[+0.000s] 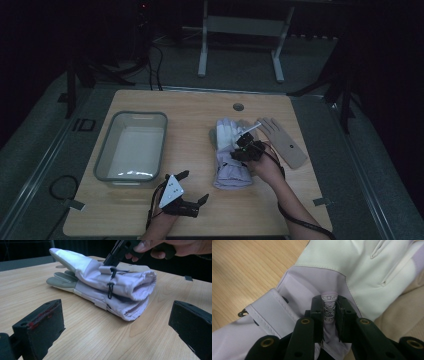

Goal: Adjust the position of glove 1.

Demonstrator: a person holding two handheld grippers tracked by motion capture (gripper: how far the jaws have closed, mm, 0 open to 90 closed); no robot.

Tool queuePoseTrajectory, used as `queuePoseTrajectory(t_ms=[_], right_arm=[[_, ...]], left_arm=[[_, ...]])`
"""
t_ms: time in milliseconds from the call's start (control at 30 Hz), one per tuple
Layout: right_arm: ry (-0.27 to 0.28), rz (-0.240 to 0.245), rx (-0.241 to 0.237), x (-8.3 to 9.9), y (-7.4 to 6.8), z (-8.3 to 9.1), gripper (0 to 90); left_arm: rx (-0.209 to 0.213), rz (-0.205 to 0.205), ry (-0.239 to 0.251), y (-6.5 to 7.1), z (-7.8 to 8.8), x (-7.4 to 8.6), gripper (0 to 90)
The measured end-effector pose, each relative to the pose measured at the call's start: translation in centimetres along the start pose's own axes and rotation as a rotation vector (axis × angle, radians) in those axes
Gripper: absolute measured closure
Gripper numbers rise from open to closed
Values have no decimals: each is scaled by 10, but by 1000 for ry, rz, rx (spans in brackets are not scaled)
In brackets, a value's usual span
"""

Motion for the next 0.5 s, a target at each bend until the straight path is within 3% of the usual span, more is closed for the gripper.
queuePoseTrajectory(t_ms=[67,233,500], right_arm=[[-4,16,21,0,-5,-3,775],[-2,35,17,-4,-14,-7,748],[45,49,-10,-6,-13,6,522]], left_arm=[[0,1,1,0,0,0,0],[-1,0,-1,0,0,0,0],[-18,8,-4,0,-1,0,0]])
Point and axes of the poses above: each handheld gripper's, and its own axes: z roughly backward along the jaws, x roughly out of its underside, y roughly to its right, the point moved 3 cm from there along -z, roughly forward along the jaws, and after that the axes turned 3 degrees about x, right-handed, at the moved point
